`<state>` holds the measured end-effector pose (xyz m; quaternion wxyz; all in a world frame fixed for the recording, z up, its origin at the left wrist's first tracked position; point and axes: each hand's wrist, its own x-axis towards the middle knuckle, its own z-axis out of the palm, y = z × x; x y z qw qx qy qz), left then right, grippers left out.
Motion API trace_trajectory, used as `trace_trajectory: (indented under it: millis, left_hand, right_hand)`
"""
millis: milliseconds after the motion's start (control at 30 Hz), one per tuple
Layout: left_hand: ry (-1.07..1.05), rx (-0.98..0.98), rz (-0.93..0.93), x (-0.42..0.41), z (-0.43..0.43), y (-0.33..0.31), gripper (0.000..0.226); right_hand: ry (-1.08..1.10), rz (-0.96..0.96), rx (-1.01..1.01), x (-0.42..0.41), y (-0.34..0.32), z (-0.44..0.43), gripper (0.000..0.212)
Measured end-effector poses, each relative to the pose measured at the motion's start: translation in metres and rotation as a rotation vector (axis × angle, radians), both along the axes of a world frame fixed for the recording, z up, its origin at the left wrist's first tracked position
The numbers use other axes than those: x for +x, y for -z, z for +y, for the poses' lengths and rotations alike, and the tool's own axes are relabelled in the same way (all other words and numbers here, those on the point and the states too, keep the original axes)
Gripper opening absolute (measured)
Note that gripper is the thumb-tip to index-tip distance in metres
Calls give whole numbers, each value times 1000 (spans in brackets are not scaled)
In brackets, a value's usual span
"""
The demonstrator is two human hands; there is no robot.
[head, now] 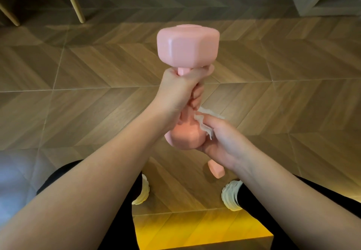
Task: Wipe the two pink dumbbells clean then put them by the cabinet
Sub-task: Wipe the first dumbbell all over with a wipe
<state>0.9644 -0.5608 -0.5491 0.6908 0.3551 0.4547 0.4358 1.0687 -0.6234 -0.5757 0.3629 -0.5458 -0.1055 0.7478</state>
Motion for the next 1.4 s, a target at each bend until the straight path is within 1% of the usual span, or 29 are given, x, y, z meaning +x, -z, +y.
trace_trajectory:
  millis: [67,167,233,300,367,433,533,600,667,767,833,900,967,1033,1100,1167,1233,1300,1367,1400]
  left_hand:
    - [75,11,-55,-1,-1,0,41]
    - [118,26,-98,0,-3,0,39]
    - [85,72,-59,0,-2,2,30]
    - [28,102,16,-1,1,3,17]
    - [-22,78,64,-1,1,6,19]
    - [-34,51,78,1,-1,7,20]
    - [57,57,58,5,-5,5,34]
    - [170,82,0,6,-4,0,34]
    - [238,76,-30,6,-3,-3,30]
    - [200,67,128,5,0,-1,22]
    - [126,19,174,5,2,2,20]
    - [25,-65,136,5,4,3,24]
    - [-41,-117,59,4,6,2,34]
    - [-31,-102,15,2,6,2,44]
    - [28,-76,-3,0,5,3,48]
    - [62,-50,1,-2,4,5,42]
    - [73,-5,79,-1,3,8,25]
    - [78,0,151,2,0,8,11]
    - [55,-50,179,5,0,9,12]
    - [35,-74,181,5,1,8,14]
  right_hand:
    - [-59,26,-52,1,-2,1,32]
    - [-110,78,-79,5,-2,-1,43]
    - [-81,115,-39,9,-4,-2,42]
    - [-54,132,7,12,-6,-1,36]
    - [-24,141,12,10,-4,0,39]
    - [9,102,-27,4,1,-1,41]
    - [58,8,-69,-3,8,0,23]
    - [101,-19,-68,-2,12,3,13]
    - [127,-40,-62,1,13,3,12]
    - [154,-67,-44,4,12,0,23]
    - [233,-22,-44,7,11,-2,22]
    - [241,10,-23,8,11,-4,19]
    - [187,15,-14,3,11,-6,23]
    - [115,56,-41,-2,10,-4,27]
    - [42,69,-64,-5,8,-1,32]
    - [28,19,-62,-5,8,1,33]
    - [64,-16,-54,-4,10,1,31]
    - [120,-8,-50,0,12,1,25]
    - [169,42,-44,5,14,1,21]
    - [180,68,-35,7,14,1,22]
